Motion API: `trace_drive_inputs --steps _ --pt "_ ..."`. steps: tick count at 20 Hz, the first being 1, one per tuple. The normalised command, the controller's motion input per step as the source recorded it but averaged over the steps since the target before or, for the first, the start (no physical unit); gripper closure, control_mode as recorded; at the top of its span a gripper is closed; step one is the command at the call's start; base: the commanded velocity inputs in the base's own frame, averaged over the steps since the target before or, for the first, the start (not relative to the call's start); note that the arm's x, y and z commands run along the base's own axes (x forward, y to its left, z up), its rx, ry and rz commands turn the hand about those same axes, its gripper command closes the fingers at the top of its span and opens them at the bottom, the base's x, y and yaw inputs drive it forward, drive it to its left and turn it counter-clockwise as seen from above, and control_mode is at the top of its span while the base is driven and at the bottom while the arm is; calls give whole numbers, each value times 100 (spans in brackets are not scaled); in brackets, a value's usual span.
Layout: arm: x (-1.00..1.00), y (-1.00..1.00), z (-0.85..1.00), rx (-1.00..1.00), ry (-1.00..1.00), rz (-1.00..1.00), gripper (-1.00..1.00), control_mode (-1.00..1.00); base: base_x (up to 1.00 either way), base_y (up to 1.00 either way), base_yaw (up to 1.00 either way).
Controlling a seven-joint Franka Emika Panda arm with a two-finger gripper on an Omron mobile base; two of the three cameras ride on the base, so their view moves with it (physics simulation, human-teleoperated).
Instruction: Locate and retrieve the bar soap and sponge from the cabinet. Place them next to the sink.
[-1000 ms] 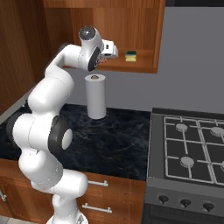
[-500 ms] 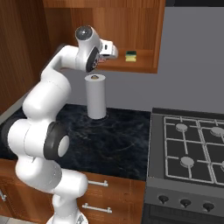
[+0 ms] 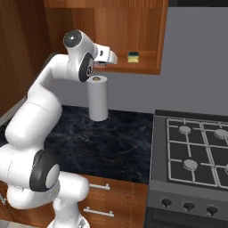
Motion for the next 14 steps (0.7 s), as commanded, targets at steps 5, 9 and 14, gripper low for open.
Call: trace_drive_inputs --steps 5,9,14 --pt "-100 -20 3 1 -2 -7 100 -100 0 0 0" --pt "-100 -9 10 2 -1 -3 100 -100 0 0 0" --pt "-96 0 30 3 5 0 100 -100 0 0 0"
